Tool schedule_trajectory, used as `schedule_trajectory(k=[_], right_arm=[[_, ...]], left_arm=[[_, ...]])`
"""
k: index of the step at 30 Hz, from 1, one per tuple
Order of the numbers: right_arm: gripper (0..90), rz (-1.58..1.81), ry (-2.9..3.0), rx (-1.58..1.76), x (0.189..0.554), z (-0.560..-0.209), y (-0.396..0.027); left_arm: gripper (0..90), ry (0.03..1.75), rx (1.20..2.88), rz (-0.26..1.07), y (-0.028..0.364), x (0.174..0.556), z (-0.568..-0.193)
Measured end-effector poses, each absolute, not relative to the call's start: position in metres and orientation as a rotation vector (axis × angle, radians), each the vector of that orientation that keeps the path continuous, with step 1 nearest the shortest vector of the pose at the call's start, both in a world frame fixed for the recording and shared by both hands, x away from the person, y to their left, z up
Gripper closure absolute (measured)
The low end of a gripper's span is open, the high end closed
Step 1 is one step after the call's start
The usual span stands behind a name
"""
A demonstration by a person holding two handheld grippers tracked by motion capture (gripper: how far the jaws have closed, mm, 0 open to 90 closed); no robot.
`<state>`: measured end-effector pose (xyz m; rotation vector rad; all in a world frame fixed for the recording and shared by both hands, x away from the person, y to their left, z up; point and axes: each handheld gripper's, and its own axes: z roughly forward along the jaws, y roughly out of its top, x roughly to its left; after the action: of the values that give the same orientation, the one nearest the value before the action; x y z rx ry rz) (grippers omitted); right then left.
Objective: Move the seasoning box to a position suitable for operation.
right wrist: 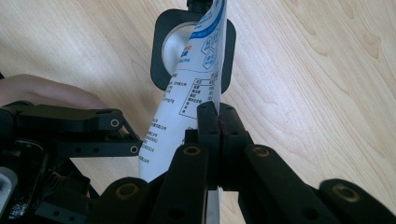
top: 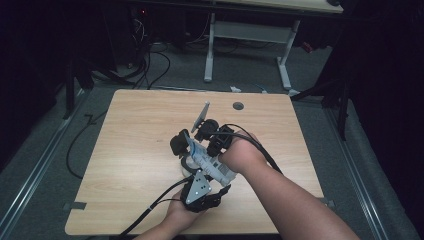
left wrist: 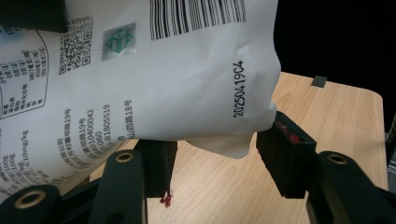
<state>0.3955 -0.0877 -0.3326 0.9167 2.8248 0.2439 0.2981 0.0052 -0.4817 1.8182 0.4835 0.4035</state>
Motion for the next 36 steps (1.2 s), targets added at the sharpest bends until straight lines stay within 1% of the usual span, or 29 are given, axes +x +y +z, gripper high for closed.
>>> schedule_trajectory(k=[36], right_arm=[[89.9, 0.251, 2.816, 0.907, 0.3962, -0.3321, -0.0837]], left_arm=[[49.3, 0.488, 1.805, 0.412, 0.0077, 0.2987, -0.4814]])
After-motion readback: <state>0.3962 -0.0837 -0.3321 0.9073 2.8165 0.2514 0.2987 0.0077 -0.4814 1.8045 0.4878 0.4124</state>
